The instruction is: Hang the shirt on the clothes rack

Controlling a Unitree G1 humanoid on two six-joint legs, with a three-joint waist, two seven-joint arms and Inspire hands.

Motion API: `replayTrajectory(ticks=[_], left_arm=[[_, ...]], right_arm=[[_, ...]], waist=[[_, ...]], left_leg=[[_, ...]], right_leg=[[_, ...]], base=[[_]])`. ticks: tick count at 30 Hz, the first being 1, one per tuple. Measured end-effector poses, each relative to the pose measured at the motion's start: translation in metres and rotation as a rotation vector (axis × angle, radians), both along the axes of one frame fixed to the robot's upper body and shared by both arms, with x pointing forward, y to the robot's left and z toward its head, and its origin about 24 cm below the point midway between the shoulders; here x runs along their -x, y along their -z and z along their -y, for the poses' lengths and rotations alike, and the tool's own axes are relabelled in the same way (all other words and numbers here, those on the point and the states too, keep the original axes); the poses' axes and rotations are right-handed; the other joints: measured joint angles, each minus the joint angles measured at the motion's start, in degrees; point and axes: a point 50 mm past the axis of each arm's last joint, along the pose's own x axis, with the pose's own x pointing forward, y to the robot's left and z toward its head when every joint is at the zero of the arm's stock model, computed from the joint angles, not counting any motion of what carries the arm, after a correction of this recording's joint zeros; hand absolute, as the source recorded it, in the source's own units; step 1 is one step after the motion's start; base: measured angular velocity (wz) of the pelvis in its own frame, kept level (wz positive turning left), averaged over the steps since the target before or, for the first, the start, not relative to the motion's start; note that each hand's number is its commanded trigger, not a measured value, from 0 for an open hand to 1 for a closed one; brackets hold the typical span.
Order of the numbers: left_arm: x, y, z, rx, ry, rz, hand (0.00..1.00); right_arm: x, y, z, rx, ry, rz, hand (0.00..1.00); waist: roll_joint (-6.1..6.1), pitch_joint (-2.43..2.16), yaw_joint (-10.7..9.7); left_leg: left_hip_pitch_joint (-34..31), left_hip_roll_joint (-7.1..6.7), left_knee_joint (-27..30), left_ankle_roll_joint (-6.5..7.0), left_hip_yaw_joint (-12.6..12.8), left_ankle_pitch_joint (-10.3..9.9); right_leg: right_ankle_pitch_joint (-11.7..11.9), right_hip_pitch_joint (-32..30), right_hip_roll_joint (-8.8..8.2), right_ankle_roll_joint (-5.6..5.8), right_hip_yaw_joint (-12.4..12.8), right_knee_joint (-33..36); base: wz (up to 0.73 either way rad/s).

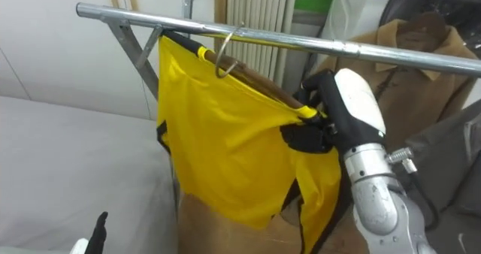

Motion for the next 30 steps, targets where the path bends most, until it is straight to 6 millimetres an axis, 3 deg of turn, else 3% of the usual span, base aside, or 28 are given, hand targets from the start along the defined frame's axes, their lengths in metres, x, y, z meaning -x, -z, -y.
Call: replayTrajectory(ticks=[9,14,19,30], left_arm=[[0.002,0.002,-0.001,-0.005,-0.003,-0.013,0.00],[0.007,0.004,-0.004,-0.011,-0.006,-0.031,0.00],[0.006,0.004,-0.003,-0.007,-0.004,-0.037,0.00],[0.009,0.006,-0.006,-0.019,-0.015,-0.081,0.00]], right_arm=[[-0.003,0.009,0.001,-0.116,-0.011,-0.073,1.00],[-0.011,0.026,0.003,-0.277,-0.041,-0.195,1.00],[-0.018,0.043,0.001,-0.450,-0.067,-0.321,1.00],[-0.036,0.054,0.001,-0.645,-0.098,-0.455,1.00]], waist=[[-1.06,0.37,1.12],[-1.69,0.42,1.28],[-1.95,0.43,2.85],[-1.80,0.33,4.37]], left_leg=[[0.01,0.08,-0.10,0.00,-0.69,0.00],[0.17,-0.04,-0.09,0.00,-0.76,0.00],[-0.05,-0.38,0.07,0.14,-0.75,0.09],[-1.14,-0.36,0.33,0.22,-3.42,0.16]], right_leg=[[0.00,0.43,-0.53,0.00,-5.65,0.07],[0.00,0.61,-0.79,0.00,-6.40,0.05],[0.00,0.59,-1.15,-0.01,-6.70,-0.09],[0.00,0.70,-1.27,0.00,-9.61,-0.29]], base=[[0.02],[0.01],[0.01],[0.12]])
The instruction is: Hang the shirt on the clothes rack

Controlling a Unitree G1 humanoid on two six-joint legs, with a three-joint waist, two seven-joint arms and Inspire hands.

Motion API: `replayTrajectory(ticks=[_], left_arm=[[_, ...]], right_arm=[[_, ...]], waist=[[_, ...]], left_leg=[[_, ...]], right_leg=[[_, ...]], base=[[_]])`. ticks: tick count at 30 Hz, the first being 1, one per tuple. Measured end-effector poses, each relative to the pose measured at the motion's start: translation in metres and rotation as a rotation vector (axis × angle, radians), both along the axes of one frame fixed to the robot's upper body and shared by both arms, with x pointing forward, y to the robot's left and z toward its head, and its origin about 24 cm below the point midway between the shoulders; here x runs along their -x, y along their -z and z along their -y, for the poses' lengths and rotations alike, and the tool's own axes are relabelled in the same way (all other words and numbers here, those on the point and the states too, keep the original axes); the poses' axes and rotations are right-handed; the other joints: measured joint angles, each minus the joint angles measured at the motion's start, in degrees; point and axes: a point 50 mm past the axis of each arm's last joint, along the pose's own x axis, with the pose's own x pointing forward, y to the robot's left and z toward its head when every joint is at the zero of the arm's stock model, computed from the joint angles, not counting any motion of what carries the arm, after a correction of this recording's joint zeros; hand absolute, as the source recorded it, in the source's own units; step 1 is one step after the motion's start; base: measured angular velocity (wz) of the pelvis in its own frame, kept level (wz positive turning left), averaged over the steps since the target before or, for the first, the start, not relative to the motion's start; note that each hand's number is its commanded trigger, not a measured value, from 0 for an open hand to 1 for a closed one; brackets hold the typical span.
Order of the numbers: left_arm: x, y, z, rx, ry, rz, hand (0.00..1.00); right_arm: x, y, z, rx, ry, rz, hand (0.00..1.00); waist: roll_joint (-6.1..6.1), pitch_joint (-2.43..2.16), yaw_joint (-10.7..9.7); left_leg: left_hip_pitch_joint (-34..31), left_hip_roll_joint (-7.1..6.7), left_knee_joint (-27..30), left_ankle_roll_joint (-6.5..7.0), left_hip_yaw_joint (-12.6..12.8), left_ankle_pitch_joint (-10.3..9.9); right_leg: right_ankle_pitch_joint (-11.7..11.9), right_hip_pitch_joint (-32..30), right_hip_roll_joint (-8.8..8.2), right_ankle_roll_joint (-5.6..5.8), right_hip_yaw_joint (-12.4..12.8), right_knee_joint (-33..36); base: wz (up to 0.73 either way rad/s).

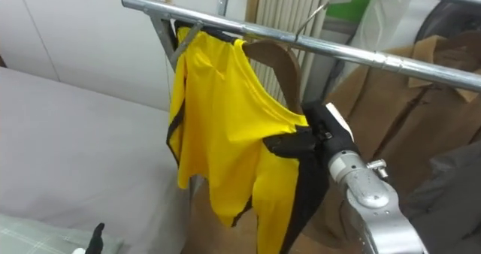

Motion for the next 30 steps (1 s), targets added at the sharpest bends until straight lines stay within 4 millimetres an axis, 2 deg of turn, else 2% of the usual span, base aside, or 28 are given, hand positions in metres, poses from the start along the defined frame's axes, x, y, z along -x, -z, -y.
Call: replayTrajectory(ticks=[3,10,16,23,30], left_arm=[[-0.001,0.000,0.001,-0.015,0.024,-0.013,0.00],[0.000,0.003,0.001,-0.019,0.036,-0.064,0.00],[0.002,0.006,0.001,-0.012,0.039,-0.095,0.00],[0.000,0.003,0.001,-0.017,0.035,-0.091,0.00],[-0.009,-0.008,0.002,-0.022,0.039,-0.027,0.00]], right_arm=[[-0.006,0.004,0.001,-0.038,0.010,-0.038,1.00],[-0.010,0.014,-0.005,-0.153,-0.016,-0.105,1.00],[-0.014,0.018,-0.002,-0.184,-0.007,-0.143,1.00],[-0.012,0.025,0.003,-0.252,0.011,-0.181,1.00],[-0.005,0.049,0.012,-0.495,0.098,-0.276,1.00]], waist=[[0.11,-0.03,0.14],[0.93,0.09,0.13],[1.41,0.27,-0.19],[1.36,0.22,-0.16],[1.79,0.17,-0.16]], left_leg=[[0.00,-0.01,0.02,-0.01,-0.83,0.00],[0.30,-0.23,0.14,0.00,-1.59,0.00],[-0.19,-0.64,0.58,0.10,-2.45,0.28],[-1.06,-1.24,1.16,0.42,-2.93,0.56],[-1.17,-1.16,1.48,0.44,-3.30,0.58]], right_leg=[[0.00,0.47,-0.09,0.00,-1.18,-0.06],[0.00,1.58,-0.27,0.00,-1.92,-0.78],[-0.07,1.59,-0.70,0.09,-2.70,-0.82],[-0.33,1.19,-1.30,-0.05,-2.99,-0.74],[-0.32,1.49,-1.27,-0.04,-3.36,-0.75]], base=[[0.15],[0.06],[0.07],[0.04],[0.03]])
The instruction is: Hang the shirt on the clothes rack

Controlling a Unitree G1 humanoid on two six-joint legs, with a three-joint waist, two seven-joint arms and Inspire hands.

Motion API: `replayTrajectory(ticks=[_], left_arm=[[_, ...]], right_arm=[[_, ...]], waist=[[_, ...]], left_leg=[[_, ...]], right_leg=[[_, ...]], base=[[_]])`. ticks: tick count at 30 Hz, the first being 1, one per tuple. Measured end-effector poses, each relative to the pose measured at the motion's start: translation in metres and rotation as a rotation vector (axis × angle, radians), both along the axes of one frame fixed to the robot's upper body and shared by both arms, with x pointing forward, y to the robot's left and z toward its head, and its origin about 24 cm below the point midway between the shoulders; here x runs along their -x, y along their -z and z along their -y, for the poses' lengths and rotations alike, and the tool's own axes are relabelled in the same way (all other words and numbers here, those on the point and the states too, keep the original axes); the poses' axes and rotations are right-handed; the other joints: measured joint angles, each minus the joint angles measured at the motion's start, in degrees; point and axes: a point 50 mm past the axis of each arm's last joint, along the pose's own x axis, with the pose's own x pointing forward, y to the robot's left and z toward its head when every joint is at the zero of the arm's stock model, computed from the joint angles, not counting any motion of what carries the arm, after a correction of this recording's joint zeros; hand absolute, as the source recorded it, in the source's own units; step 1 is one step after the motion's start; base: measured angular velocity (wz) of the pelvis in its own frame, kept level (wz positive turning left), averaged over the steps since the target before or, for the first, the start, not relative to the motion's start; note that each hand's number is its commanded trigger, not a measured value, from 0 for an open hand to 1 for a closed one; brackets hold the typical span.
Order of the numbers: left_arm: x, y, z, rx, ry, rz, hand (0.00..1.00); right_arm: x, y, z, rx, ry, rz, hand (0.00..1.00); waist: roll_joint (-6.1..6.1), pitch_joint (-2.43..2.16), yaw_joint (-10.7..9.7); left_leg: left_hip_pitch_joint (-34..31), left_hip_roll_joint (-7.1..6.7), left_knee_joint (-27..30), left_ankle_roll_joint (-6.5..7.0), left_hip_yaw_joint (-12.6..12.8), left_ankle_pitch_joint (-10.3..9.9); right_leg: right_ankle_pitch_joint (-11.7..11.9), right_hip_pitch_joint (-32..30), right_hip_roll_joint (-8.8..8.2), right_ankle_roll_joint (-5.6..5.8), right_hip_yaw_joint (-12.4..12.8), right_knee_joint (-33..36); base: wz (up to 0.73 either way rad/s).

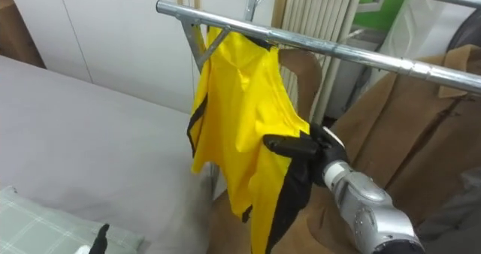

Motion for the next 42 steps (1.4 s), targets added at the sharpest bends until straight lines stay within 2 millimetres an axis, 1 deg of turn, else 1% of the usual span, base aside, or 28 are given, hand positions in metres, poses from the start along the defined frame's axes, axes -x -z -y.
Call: replayTrajectory(ticks=[2,5,9,10,12,16,21,22,23,24,25,27,30,31,35,38,40,42], left_arm=[[0.000,0.000,0.000,0.001,0.001,0.000,0.00],[0.000,0.000,0.000,0.000,0.000,-0.001,0.00],[0.000,0.001,0.001,0.004,0.002,-0.008,0.00],[0.000,0.001,0.001,0.005,0.004,-0.009,0.00],[0.000,0.001,0.001,0.004,0.005,-0.011,0.00],[-0.003,0.000,0.005,0.016,0.017,-0.005,0.00],[-0.005,-0.002,0.004,0.020,0.016,0.004,0.00],[-0.005,-0.002,0.004,0.019,0.016,0.005,0.00],[-0.006,-0.003,0.003,0.019,0.017,0.006,0.00],[-0.007,-0.003,0.003,0.023,0.016,0.007,0.00],[-0.008,-0.003,0.004,0.032,0.017,0.010,0.00],[-0.008,-0.004,0.004,0.038,0.029,0.010,0.00],[-0.005,0.000,0.005,0.033,0.046,-0.009,0.00],[-0.004,0.001,0.006,0.033,0.059,-0.020,0.00],[-0.002,0.003,0.007,0.034,0.075,-0.036,0.00],[-0.003,0.003,0.007,0.036,0.074,-0.034,0.00],[-0.003,0.003,0.006,0.046,0.083,-0.039,0.00],[-0.003,0.002,0.006,0.052,0.091,-0.037,0.00]], right_arm=[[0.003,0.006,0.003,-0.055,0.035,-0.030,1.00],[0.003,0.008,0.005,-0.053,0.039,-0.037,1.00],[0.004,0.010,0.006,-0.055,0.045,-0.040,1.00],[0.005,0.011,0.008,-0.054,0.053,-0.044,1.00],[0.006,0.013,0.009,-0.052,0.059,-0.049,1.00],[0.007,0.015,0.012,-0.044,0.074,-0.058,1.00],[0.009,0.018,0.014,-0.012,0.073,-0.058,1.00],[0.010,0.019,0.015,0.004,0.069,-0.063,0.74],[0.010,0.020,0.016,0.015,0.069,-0.066,0.56],[0.011,0.021,0.016,0.019,0.069,-0.066,0.20],[0.011,0.021,0.017,0.033,0.066,-0.066,0.00],[0.011,0.021,0.017,0.062,0.055,-0.065,0.00],[0.011,0.022,0.020,0.160,0.029,-0.077,0.00],[0.012,0.022,0.023,0.210,0.016,-0.084,0.00],[0.013,0.021,0.032,0.328,-0.007,-0.098,0.00],[0.013,0.019,0.038,0.409,-0.007,-0.100,0.00],[0.008,0.012,0.038,0.521,-0.036,-0.087,0.00],[0.005,0.007,0.040,0.613,-0.061,-0.077,0.00]], waist=[[0.49,0.01,-0.01],[0.81,-0.16,0.01],[1.36,-0.18,-0.21],[1.47,-0.23,-0.23],[1.66,-0.18,-0.19],[1.71,-0.22,-0.35],[1.43,-0.36,-1.03],[1.28,-0.46,-1.22],[1.12,-0.52,-1.40],[1.03,-0.50,-1.48],[0.83,-0.51,-1.67],[0.48,-0.51,-2.00],[0.08,-0.41,-2.25],[-0.05,-0.35,-2.69],[-0.52,-0.09,-2.88],[-0.74,-0.17,-2.82],[-0.78,-0.16,-2.82],[-0.81,-0.18,-2.99]], left_leg=[[0.04,0.00,-0.01,0.00,-0.03,0.00],[0.10,0.02,-0.01,0.00,-0.02,0.00],[0.26,-0.08,0.08,0.00,-0.65,0.00],[0.37,-0.11,0.07,0.00,-0.76,0.00],[0.65,-0.14,0.06,0.00,-0.76,0.00],[0.72,-0.41,0.17,0.00,-1.23,0.00],[0.94,-0.71,0.15,0.05,-1.22,0.03],[1.07,-0.75,0.06,0.06,-1.29,0.03],[1.12,-0.75,0.02,0.06,-1.40,0.03],[1.12,-0.75,0.01,0.06,-1.40,0.03],[1.12,-0.75,-0.05,0.06,-1.33,0.03],[1.11,-0.74,-0.26,0.06,-1.21,0.03],[1.20,-0.70,-0.56,0.06,-1.30,0.03],[1.20,-0.73,-0.55,0.07,-1.35,0.02],[1.21,-0.68,-0.55,0.07,-1.01,0.02],[1.18,-0.63,-0.54,0.07,-0.92,0.02],[1.17,-0.59,-0.55,0.08,-0.45,0.03],[1.22,-0.58,-0.53,0.08,-0.25,0.03]], right_leg=[[0.00,-0.02,0.01,0.00,0.04,0.02],[0.00,0.02,0.03,0.00,0.12,0.02],[0.00,0.57,-0.04,0.00,-0.90,-0.13],[0.00,0.66,-0.06,0.00,-0.95,-0.16],[-0.01,0.70,-0.07,0.01,-0.97,-0.21],[-0.05,1.11,-0.19,0.04,-1.11,-1.00],[-0.15,1.55,-0.38,0.21,-1.34,-0.97],[-0.18,1.60,-0.42,0.28,-1.31,-0.96],[-0.19,1.61,-0.42,0.29,-1.31,-0.95],[-0.19,1.62,-0.42,0.29,-1.31,-0.95],[-0.19,1.64,-0.41,0.30,-1.26,-0.94],[-0.20,1.72,-0.40,0.31,-1.14,-0.87],[-0.20,1.52,-0.36,0.31,-1.08,-0.76],[-0.19,1.49,-0.37,0.31,-1.06,-0.76],[-0.19,1.36,-0.34,0.32,-0.77,-0.55],[-0.22,0.52,-0.33,0.32,-0.07,-0.09],[-0.24,0.50,-0.30,0.32,0.52,0.03],[-0.23,0.43,-0.30,0.31,0.55,0.06]], base=[[0.00],[0.00],[0.09],[0.09],[0.02],[0.04],[0.01],[0.00],[-0.04],[-0.03],[0.00],[0.00],[-0.01],[-0.03],[-0.02],[-0.09],[-0.13],[-0.04]])
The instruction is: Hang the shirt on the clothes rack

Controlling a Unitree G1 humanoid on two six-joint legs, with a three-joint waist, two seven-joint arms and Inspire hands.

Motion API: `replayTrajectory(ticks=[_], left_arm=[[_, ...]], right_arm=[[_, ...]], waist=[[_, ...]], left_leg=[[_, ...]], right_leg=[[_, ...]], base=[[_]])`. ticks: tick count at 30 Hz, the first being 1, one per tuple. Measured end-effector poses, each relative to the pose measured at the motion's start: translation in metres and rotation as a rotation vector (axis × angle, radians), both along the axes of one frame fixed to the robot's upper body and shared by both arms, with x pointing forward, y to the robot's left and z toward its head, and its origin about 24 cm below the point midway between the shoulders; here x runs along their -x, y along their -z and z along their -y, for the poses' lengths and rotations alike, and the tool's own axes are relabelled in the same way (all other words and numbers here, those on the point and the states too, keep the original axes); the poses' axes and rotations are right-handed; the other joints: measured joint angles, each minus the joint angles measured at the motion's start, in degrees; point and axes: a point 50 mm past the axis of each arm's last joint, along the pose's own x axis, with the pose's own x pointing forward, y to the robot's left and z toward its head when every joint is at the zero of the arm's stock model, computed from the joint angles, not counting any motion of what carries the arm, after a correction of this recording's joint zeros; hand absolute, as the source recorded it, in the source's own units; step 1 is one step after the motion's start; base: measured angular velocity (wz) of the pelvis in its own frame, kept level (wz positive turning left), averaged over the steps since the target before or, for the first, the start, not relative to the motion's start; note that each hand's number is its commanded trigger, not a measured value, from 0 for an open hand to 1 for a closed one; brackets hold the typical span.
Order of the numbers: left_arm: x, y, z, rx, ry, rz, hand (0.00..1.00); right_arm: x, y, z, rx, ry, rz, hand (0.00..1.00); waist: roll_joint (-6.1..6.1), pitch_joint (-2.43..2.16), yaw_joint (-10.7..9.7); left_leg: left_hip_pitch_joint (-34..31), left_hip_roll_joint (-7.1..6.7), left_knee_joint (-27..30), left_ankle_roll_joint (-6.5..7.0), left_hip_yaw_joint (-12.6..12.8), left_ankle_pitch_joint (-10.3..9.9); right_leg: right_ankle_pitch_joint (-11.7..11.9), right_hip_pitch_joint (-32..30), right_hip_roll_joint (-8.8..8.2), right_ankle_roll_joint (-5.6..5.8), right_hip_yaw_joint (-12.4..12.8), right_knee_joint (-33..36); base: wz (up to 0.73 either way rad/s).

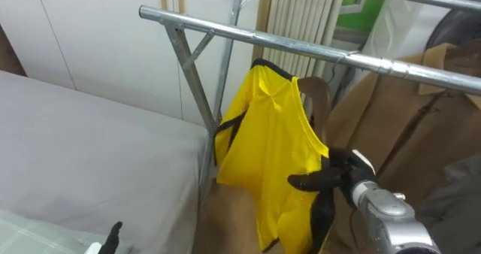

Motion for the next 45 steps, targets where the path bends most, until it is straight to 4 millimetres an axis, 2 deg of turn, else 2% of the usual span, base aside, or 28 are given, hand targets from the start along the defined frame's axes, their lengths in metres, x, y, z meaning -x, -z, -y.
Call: replayTrajectory(ticks=[6,10,13,24,30,35,41,45], left_arm=[[0.000,-0.001,-0.001,-0.014,0.028,0.008,0.00],[-0.001,-0.003,-0.005,-0.031,0.042,0.017,0.00],[0.000,-0.002,-0.005,-0.031,0.044,0.013,0.00],[0.002,0.001,-0.002,-0.030,0.057,0.009,0.00],[0.002,0.001,-0.002,-0.026,0.053,0.011,0.00],[0.000,-0.001,-0.004,-0.024,0.034,0.028,0.00],[-0.004,-0.005,-0.004,-0.033,0.018,0.077,0.00],[-0.006,-0.006,-0.003,-0.025,0.011,0.085,0.00]], right_arm=[[-0.005,-0.008,0.002,0.204,-0.025,0.026,0.00],[-0.008,-0.014,-0.003,0.337,-0.068,0.063,0.00],[-0.009,-0.015,-0.005,0.376,-0.080,0.072,0.00],[-0.010,-0.017,-0.004,0.432,-0.067,0.097,0.00],[-0.011,-0.020,-0.004,0.434,-0.053,0.120,0.00],[-0.014,-0.030,-0.005,0.445,-0.019,0.186,0.00],[-0.018,-0.051,-0.003,0.419,0.097,0.332,0.00],[-0.021,-0.068,-0.009,0.368,0.142,0.441,0.00]], waist=[[-0.37,-0.11,0.09],[-0.83,-0.09,-0.03],[-1.17,-0.10,-0.28],[-0.96,-0.02,-0.34],[-0.10,0.01,-0.27],[0.38,-0.07,-1.53],[1.24,-0.13,-2.84],[2.10,-0.44,-3.93]], left_leg=[[0.07,0.12,-0.09,0.00,0.69,0.00],[0.04,0.35,-0.42,0.00,0.88,0.00],[0.04,0.48,-0.47,-0.01,0.94,-0.01],[1.01,0.65,-0.62,-0.02,2.68,-0.01],[1.07,0.72,-0.77,-0.01,3.87,-0.01],[0.78,0.73,-1.08,-0.02,4.13,-0.01],[0.52,0.77,-1.13,-0.01,4.13,-0.01],[0.42,0.87,-1.12,-0.02,4.11,-0.01]], right_leg=[[0.00,-0.45,0.07,0.00,0.26,0.14],[0.01,-0.78,0.37,-0.02,1.28,0.33],[0.03,-0.75,0.47,-0.03,1.39,0.36],[0.08,-0.97,0.52,-0.11,2.99,1.02],[0.23,-1.64,0.58,-0.32,3.85,1.19],[0.22,-1.65,0.58,-0.31,3.71,0.99],[0.24,-1.82,0.61,-0.30,3.13,1.00],[0.24,-1.95,0.67,-0.30,3.20,1.01]], base=[[-0.04],[-0.09],[-0.02],[-0.07],[-0.09],[0.01],[0.00],[0.00]])
